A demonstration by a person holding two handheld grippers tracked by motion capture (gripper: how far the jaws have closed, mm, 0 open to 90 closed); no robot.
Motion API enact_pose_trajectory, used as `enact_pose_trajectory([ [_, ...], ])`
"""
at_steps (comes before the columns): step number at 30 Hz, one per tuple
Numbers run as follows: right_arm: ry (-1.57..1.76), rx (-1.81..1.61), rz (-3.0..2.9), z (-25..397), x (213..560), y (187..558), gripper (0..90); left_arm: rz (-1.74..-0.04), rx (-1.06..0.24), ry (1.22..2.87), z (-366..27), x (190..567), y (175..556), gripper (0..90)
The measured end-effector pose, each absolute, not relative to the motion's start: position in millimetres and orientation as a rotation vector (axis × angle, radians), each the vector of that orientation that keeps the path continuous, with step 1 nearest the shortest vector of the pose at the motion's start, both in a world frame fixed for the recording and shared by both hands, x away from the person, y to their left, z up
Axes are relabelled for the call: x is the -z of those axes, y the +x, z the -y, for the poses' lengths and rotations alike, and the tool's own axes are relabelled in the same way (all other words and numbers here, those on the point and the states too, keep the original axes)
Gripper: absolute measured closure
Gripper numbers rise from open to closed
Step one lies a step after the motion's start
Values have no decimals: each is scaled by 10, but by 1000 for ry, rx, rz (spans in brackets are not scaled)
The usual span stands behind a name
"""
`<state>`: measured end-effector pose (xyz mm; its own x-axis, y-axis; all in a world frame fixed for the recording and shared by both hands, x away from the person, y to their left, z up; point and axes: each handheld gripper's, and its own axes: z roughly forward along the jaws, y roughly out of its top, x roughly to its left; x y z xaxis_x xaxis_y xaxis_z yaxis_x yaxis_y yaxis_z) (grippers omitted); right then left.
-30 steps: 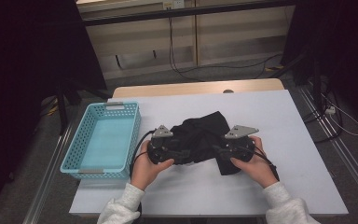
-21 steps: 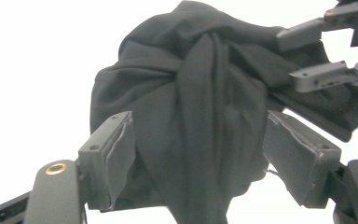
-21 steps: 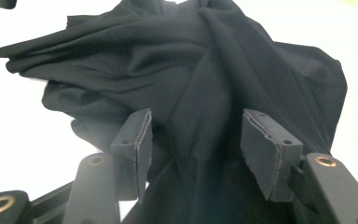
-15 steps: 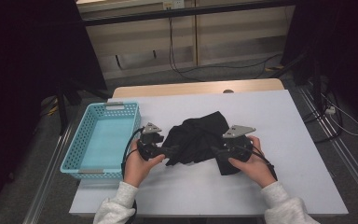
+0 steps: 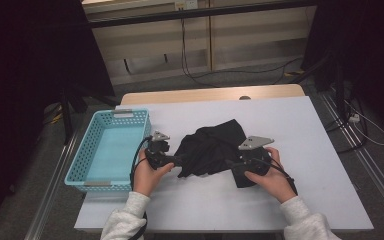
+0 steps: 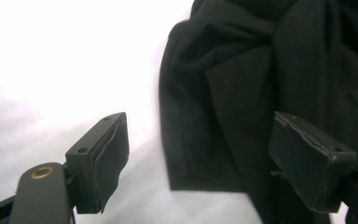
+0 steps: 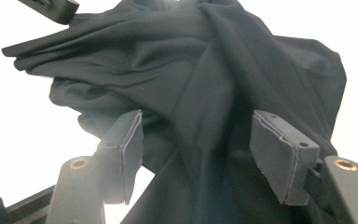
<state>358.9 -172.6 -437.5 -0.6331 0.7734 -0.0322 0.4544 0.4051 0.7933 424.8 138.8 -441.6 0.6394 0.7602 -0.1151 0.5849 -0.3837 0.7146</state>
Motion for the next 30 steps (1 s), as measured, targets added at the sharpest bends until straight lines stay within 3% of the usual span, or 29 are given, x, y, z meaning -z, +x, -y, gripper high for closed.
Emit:
enact_pose_trajectory([
  [8,1070,-1109,-2269,1735,4383,3590,325,-1080,-335,2100,-1409,4484,4278,276],
  [20,1050,-1117,-2274,1732,4371,3571,320,-1091,-380,2140,-1383,4564,4310,296],
  [30,1075,-1118,-2248,1833,4368,3524,320,-1079,-254,2177,-1297,4492,4307,618],
])
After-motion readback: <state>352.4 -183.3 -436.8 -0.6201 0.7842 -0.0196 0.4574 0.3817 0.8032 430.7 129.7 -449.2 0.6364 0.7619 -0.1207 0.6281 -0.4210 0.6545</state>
